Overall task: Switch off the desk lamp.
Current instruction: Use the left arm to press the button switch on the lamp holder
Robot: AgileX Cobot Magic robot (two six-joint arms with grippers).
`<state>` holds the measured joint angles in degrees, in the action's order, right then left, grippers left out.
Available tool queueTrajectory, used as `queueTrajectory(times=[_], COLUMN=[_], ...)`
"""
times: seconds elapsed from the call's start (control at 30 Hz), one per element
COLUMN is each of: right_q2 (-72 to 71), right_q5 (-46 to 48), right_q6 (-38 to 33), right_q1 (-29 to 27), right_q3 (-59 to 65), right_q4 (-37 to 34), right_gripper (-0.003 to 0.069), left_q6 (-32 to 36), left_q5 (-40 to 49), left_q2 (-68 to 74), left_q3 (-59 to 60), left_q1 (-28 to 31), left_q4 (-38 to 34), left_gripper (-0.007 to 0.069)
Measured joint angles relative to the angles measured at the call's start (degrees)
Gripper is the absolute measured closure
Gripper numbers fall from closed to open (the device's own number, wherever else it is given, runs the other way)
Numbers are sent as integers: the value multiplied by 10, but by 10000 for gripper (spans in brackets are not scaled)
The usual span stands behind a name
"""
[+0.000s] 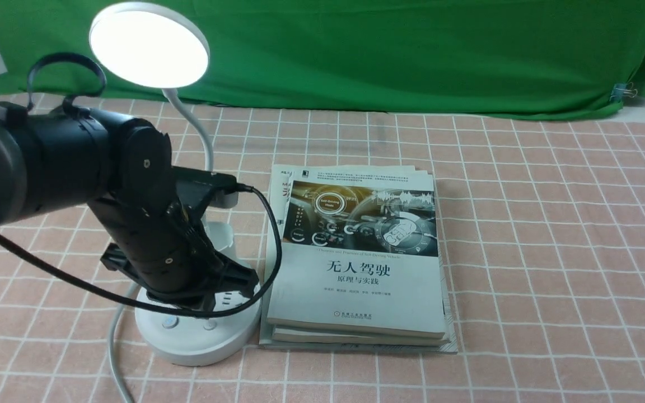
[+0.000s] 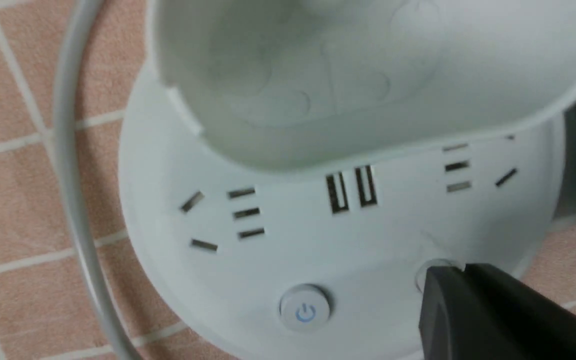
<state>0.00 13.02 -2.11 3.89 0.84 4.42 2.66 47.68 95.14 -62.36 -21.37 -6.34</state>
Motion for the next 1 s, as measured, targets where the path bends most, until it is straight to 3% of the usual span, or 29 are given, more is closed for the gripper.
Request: queueTrajectory(times=[0.57,1.0], right_q2=[0,0], right_q5=[0,0], right_q6=[0,0], right_q1=[0,0], right_q3=[0,0], right_q4=[0,0], right_gripper=[419,419], left_q6=[-1,-3], left_q5=[-7,9], left_q2=[47,-33], left_q3=[-5,0], left_q1=[-17,-18], left_q4=[2,5], left_gripper=[621,621])
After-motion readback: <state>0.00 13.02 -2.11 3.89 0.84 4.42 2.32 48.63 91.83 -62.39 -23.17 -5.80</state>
